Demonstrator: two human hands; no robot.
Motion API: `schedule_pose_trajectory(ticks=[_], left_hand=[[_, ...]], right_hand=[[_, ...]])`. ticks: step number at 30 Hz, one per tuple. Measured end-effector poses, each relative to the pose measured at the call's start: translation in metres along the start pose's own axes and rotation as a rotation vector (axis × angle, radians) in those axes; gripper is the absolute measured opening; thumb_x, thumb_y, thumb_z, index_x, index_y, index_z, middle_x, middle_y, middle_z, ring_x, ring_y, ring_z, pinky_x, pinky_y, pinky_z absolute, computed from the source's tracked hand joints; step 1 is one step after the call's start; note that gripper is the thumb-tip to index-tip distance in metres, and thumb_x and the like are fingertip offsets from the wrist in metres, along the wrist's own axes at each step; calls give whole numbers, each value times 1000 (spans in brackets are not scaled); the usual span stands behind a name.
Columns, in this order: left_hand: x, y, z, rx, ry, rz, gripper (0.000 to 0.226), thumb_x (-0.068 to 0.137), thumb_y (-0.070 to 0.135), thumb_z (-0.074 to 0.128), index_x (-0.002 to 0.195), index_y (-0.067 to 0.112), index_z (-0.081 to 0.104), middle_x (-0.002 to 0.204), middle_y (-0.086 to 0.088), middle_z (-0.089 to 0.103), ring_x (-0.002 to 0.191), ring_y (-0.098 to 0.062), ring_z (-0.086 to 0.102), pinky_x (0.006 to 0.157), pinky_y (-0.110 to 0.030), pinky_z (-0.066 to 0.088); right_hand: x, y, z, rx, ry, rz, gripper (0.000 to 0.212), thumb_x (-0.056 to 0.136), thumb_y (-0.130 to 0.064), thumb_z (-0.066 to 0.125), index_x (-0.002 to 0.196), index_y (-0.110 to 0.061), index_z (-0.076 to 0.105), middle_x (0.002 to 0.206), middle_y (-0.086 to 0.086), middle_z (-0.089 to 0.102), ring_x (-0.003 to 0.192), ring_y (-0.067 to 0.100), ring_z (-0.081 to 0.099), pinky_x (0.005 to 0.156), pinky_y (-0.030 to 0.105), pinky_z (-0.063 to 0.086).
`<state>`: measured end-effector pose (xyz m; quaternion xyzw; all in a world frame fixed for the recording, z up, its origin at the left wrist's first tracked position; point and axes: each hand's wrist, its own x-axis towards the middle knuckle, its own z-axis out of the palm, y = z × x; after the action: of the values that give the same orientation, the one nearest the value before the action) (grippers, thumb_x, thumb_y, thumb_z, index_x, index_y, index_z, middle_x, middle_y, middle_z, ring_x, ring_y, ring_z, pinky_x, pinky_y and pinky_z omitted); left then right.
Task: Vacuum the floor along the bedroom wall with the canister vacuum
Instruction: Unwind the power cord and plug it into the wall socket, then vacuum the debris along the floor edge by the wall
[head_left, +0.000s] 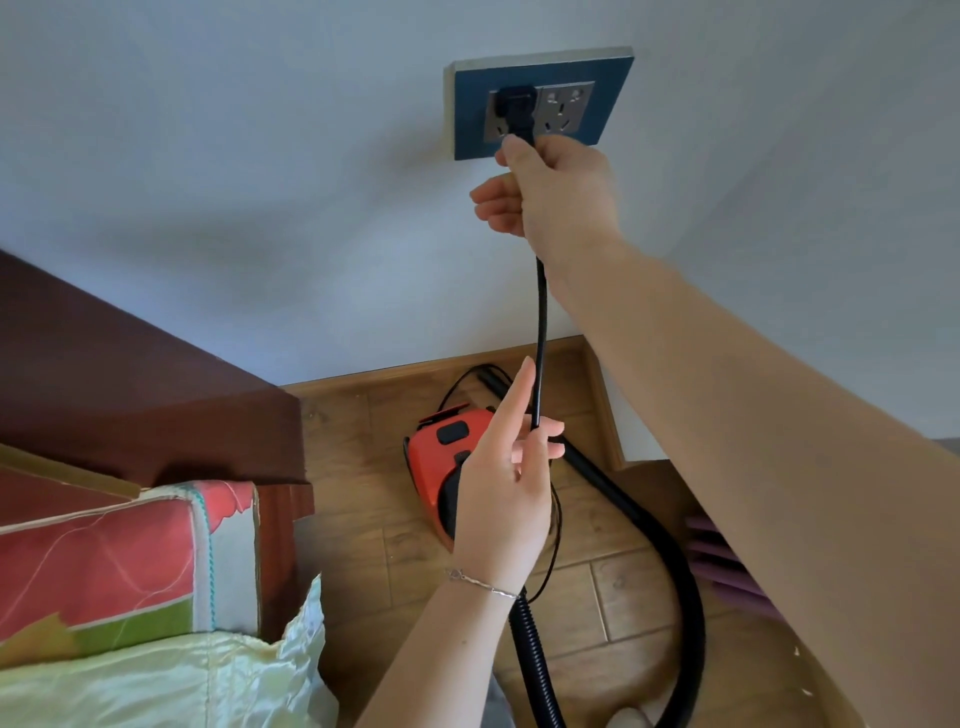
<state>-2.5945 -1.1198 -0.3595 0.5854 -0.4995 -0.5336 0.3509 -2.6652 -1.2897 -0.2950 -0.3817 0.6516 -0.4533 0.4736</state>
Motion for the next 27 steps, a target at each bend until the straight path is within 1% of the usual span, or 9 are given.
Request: schedule_pose_trajectory(ticks=[4, 8, 11, 14, 15, 18, 19, 22, 27], left_hand=[[0, 0, 4, 5, 20, 6, 53, 98, 11, 42, 119, 58, 30, 94, 18, 67, 88, 4, 65, 75, -6, 47], [1, -8, 0, 57, 52, 13, 54, 97, 12, 45, 119, 58, 27, 107, 12, 66, 97, 9, 60, 74, 0, 42], [5, -18, -1, 80, 72, 18, 59, 96, 8, 46, 119, 58, 24, 125, 9, 58, 112, 7, 54, 89, -3, 40], [7, -30, 3, 74, 90, 6, 62, 95, 4, 46, 122, 55, 24, 131, 17, 47, 120, 6, 45, 104, -18, 39], [6, -34, 6, 86, 101, 1, 63, 94, 4, 46, 127, 52, 23, 125, 20, 46, 117, 6, 46, 103, -18, 39], [-2, -52, 18, 122, 162, -42, 68, 92, 1, 46, 146, 32, 19, 117, 18, 42, 101, 5, 48, 84, -7, 42], [-7, -59, 22, 106, 175, -83, 68, 93, 1, 46, 148, 28, 18, 121, 17, 40, 105, 5, 48, 84, -8, 42], [-31, -84, 36, 79, 159, -217, 63, 93, 2, 45, 148, 22, 20, 136, 5, 43, 121, -6, 46, 100, -22, 39], [-69, -142, 60, 260, 96, -285, 50, 93, 7, 44, 141, 21, 37, 134, 2, 49, 116, -5, 48, 97, -22, 39]], right_hand=[[0, 1, -2, -27, -2, -8, 14, 98, -21, 48, 96, -12, 58, 67, 1, 66, 53, 7, 62, 54, 15, 54], [-7, 8, -13, -63, -106, -27, 16, 97, -23, 51, 110, -15, 56, 74, 3, 68, 60, 9, 64, 60, 19, 57], [-25, 29, -25, -94, -227, -11, 24, 96, -20, 53, 118, -14, 55, 79, 5, 69, 66, 13, 66, 67, 24, 59], [-44, 57, -44, -83, -289, 39, 22, 93, -22, 57, 114, -17, 57, 83, 7, 71, 72, 17, 68, 75, 30, 59], [-50, 68, -51, -82, -292, 48, 22, 93, -22, 57, 114, -17, 58, 84, 6, 71, 73, 17, 68, 75, 30, 59], [-69, 104, -75, -128, -272, 72, 23, 95, -21, 54, 117, -17, 59, 85, 3, 71, 77, 15, 69, 74, 25, 58], [-77, 120, -84, -146, -265, 92, 22, 95, -19, 52, 116, -18, 59, 84, 3, 71, 77, 15, 69, 73, 25, 58], [-102, 170, -114, -181, -255, 192, 19, 96, -15, 49, 109, -23, 59, 83, 2, 71, 76, 14, 67, 72, 25, 56], [-140, 256, -162, -269, -243, 360, 22, 97, -16, 46, 113, -22, 61, 85, 1, 71, 80, 14, 67, 78, 28, 56]])
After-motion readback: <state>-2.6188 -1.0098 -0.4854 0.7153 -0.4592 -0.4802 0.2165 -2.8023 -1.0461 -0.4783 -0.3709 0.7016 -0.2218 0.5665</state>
